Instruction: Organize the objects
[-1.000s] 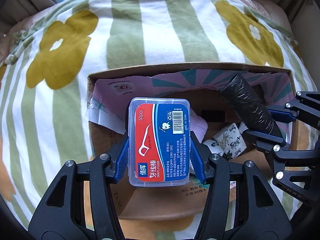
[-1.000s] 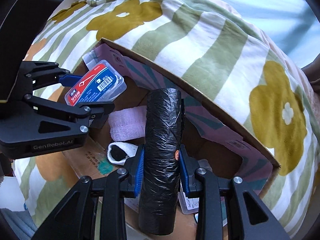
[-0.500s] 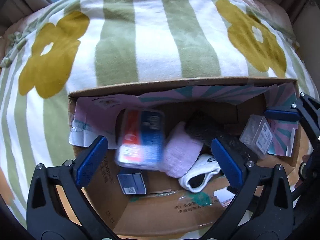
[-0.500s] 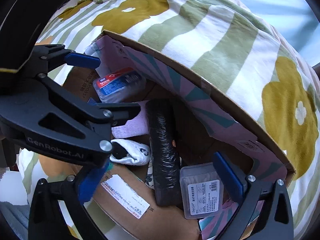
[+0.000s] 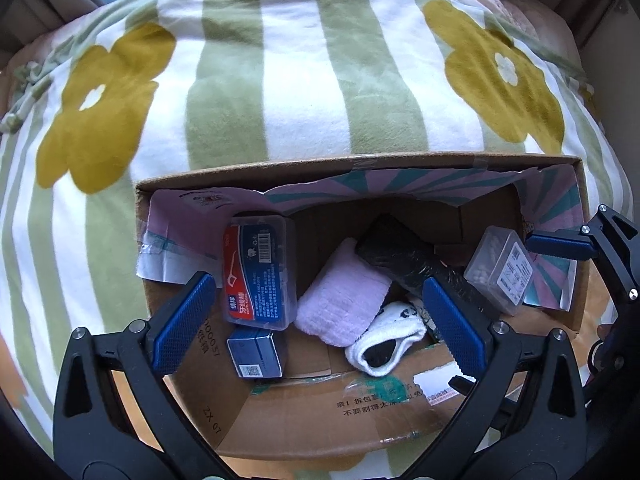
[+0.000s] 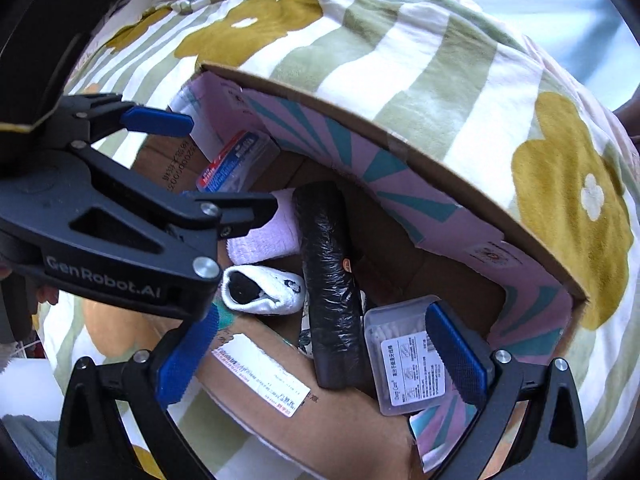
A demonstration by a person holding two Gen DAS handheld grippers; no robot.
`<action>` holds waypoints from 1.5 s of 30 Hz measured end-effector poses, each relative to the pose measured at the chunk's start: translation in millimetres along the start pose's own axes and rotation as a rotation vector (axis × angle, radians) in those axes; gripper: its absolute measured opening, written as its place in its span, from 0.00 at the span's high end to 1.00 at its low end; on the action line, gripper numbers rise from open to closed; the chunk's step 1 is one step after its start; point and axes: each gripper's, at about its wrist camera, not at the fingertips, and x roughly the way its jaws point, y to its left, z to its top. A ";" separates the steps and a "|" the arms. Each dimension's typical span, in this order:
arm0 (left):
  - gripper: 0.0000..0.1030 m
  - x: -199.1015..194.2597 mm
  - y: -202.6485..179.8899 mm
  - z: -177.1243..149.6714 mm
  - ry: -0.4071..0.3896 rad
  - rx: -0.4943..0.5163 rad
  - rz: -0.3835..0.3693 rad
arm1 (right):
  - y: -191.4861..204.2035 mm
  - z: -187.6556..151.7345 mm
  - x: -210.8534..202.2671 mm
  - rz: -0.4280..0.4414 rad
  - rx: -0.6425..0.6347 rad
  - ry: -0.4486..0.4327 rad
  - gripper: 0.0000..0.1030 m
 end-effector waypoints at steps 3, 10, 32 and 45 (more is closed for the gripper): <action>0.00 -16.1 -1.0 -1.0 -0.011 -0.003 -0.010 | 4.6 -0.3 -16.6 -0.013 0.010 -0.001 0.00; 0.00 -83.7 -11.6 -18.1 -0.066 -0.001 -0.019 | 24.4 -22.6 -76.0 -0.051 0.067 0.004 0.00; 0.00 -256.9 1.6 -185.2 -0.229 -0.070 0.021 | 95.6 -127.9 -209.5 -0.219 0.450 -0.186 0.00; 0.00 -251.9 -4.5 -227.8 -0.236 -0.087 -0.007 | 103.9 -158.8 -210.2 -0.259 0.530 -0.213 0.00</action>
